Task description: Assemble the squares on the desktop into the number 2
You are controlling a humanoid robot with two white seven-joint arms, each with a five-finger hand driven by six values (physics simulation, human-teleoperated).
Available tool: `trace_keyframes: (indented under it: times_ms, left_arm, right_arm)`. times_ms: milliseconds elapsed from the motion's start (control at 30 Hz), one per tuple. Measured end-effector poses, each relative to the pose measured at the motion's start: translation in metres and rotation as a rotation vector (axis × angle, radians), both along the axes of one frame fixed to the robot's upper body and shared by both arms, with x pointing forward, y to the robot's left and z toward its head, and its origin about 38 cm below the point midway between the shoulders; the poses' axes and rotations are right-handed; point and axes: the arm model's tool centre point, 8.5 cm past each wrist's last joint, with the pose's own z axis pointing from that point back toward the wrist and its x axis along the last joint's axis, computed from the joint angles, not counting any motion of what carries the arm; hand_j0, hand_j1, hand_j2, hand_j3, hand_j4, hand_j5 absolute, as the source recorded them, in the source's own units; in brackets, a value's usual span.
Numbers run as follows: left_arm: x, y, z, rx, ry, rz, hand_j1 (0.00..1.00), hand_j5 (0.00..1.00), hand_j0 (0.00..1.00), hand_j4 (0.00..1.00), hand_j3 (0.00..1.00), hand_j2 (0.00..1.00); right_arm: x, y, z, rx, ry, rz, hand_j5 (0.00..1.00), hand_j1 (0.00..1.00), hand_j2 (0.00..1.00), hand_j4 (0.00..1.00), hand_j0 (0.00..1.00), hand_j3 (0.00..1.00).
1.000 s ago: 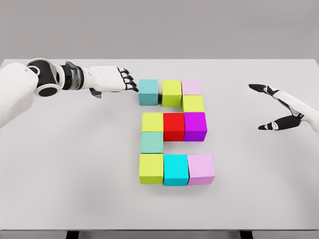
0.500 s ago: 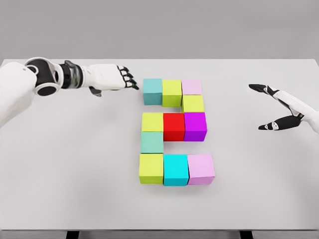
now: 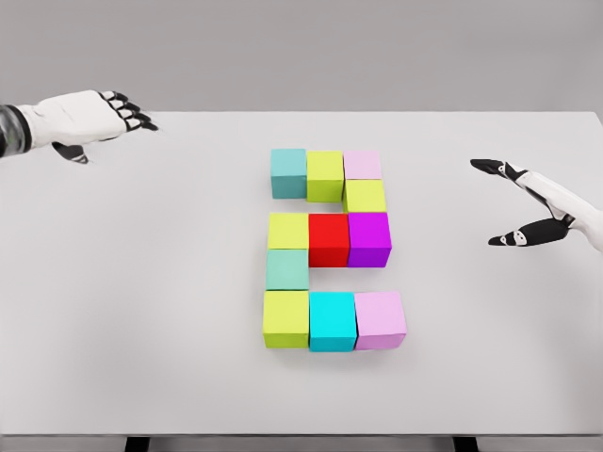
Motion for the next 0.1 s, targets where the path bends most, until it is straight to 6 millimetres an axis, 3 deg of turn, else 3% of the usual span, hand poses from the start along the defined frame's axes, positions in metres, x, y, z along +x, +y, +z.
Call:
trace_keyframes:
  times_ms: [100]
  left_arm:
    - [-0.0033,0.0138,0.0036,-0.010,-0.004,0.028,1.00,1.00,1.00,1.00,1.00,1.00]
  right_arm:
    - [0.0000,-0.0001,0.0000,0.000,0.000,0.000,1.00,1.00,1.00,1.00,1.00,1.00]
